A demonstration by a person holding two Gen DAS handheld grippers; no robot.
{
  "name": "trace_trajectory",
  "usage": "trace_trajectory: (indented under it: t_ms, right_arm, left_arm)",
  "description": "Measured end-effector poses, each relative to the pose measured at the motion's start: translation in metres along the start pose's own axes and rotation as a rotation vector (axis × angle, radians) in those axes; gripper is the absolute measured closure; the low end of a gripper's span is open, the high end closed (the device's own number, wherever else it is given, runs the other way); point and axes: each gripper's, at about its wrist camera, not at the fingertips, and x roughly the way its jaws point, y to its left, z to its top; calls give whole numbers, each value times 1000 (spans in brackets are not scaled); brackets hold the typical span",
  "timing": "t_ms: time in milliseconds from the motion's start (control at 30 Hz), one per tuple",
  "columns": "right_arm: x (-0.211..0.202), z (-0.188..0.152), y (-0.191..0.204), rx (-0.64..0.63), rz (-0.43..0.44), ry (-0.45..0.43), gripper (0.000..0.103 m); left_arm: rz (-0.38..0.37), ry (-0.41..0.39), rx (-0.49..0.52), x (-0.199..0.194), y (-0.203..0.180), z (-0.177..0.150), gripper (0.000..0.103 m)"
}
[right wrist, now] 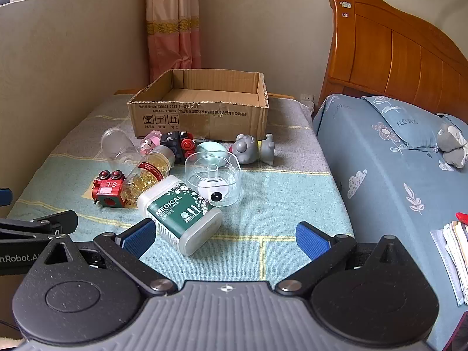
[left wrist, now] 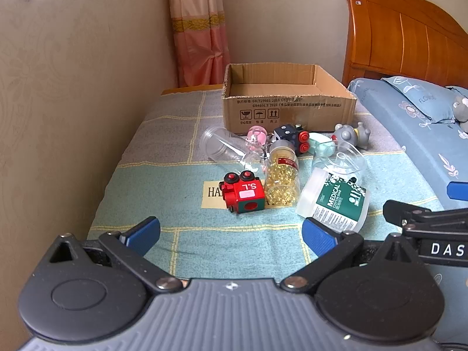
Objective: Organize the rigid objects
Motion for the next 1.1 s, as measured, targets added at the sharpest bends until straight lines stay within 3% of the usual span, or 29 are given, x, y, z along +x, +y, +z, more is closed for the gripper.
trace_trajectory:
  t_ms: [1100]
  right_arm:
    - [-4,0,2,-20,-10,-17,0]
  left_arm:
    - [1,-8,4,-4,0,0,1]
